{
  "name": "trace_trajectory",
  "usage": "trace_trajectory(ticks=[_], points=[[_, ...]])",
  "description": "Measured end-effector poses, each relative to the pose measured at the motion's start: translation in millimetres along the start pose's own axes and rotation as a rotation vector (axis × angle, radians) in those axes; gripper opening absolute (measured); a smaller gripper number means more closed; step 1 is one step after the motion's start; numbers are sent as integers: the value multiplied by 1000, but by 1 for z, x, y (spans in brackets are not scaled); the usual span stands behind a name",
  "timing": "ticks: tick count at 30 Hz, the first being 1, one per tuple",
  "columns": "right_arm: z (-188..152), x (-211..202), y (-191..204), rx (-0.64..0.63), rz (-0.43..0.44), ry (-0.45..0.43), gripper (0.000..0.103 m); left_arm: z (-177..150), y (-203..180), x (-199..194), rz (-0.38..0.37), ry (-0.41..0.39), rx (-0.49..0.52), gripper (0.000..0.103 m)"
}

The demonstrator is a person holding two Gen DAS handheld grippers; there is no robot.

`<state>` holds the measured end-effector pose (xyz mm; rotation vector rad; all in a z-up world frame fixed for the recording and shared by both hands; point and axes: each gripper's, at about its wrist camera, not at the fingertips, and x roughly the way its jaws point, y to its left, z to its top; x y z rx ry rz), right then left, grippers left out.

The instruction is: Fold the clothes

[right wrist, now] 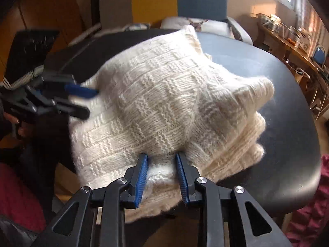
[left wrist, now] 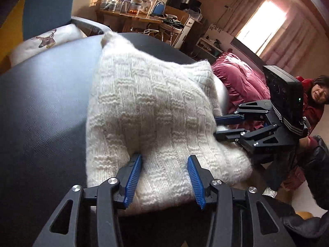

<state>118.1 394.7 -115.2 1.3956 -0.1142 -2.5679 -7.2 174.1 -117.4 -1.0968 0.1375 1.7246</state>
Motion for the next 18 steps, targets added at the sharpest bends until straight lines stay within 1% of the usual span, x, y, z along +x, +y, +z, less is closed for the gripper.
trace_trajectory(ticks=[1,4,6,7,9,10,11,12,13,14,15,16,18], points=[[-5,-1,-6,36,18,-24,27,0,-2,1,-8,-6,-5,47],[-11,-2,-14,87,48,-74,26,-1,-6,1,-12,-19,-25,48],[-10,-8,-20,159,83,-97,26,2,-6,-3,-40,-22,-44,48],[-10,-11,-24,195,100,-108,26,9,-8,-7,-58,-30,-60,48],[-10,-26,-31,277,130,-150,28,16,3,-22,-97,-56,-106,53],[-12,-36,-34,324,144,-181,30,22,9,-28,-115,-75,-134,60],[-15,-44,-39,377,160,-209,36,26,15,-36,-112,-98,-153,66],[-19,-51,-44,430,177,-236,42,30,21,-43,-105,-121,-168,69],[-22,-59,-49,482,193,-263,61,34,27,-47,-84,-139,-171,73],[-27,-61,-53,524,193,-266,82,38,33,-49,-68,-147,-174,76],[-31,-63,-57,565,193,-268,90,42,39,-50,-51,-154,-177,77],[-36,-62,-62,614,201,-268,93,46,45,-52,-35,-161,-180,80],[-41,-58,-70,710,205,-243,93,50,57,-51,-18,-157,-185,81]])
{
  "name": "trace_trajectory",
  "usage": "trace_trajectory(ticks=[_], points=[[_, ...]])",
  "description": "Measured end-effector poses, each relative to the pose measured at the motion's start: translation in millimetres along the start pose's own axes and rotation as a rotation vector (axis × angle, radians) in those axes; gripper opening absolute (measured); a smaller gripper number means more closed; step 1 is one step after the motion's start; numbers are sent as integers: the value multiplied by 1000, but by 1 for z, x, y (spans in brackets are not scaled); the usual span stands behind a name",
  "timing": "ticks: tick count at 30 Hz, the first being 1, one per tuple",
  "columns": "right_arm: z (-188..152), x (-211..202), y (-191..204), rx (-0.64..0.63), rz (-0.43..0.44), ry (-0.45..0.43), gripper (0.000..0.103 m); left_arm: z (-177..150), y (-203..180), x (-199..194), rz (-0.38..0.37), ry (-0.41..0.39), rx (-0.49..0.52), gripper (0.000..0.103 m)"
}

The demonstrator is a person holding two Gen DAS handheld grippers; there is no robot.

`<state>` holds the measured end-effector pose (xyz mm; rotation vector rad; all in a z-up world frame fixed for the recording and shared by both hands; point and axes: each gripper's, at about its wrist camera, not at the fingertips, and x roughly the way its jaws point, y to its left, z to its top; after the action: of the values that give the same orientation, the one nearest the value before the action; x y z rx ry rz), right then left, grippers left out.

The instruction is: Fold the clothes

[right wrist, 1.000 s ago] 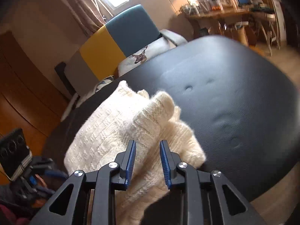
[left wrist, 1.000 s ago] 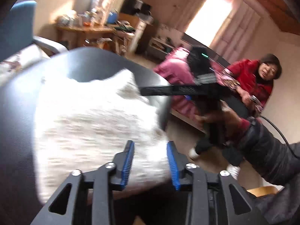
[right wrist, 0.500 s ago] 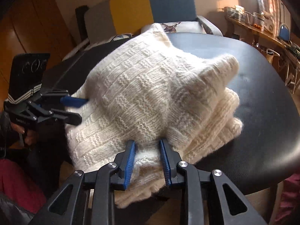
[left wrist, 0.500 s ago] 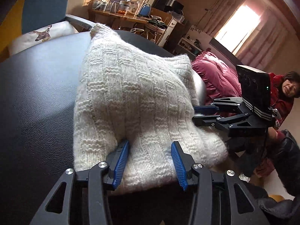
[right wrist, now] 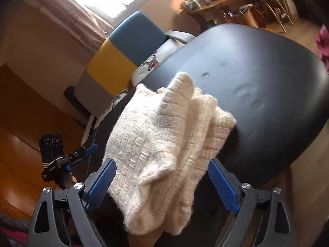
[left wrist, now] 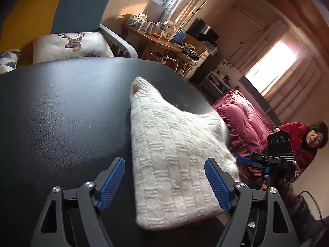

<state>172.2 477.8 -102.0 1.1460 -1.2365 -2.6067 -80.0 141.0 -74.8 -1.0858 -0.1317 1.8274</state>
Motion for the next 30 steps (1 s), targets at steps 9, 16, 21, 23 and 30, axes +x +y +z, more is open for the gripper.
trace_trajectory(ticks=[9,16,21,23,30], points=[[-9,52,-17,181,4,136,97,7,16,50,-37,200,24,85],[-15,47,-40,304,156,56,103,6,25,79,-101,339,-41,87],[-17,45,-34,242,119,49,96,4,24,88,-172,372,-66,84],[-17,47,-29,209,91,61,31,0,20,88,-180,365,-61,70],[-13,61,-33,217,144,61,50,-5,26,89,-198,331,-117,64]])
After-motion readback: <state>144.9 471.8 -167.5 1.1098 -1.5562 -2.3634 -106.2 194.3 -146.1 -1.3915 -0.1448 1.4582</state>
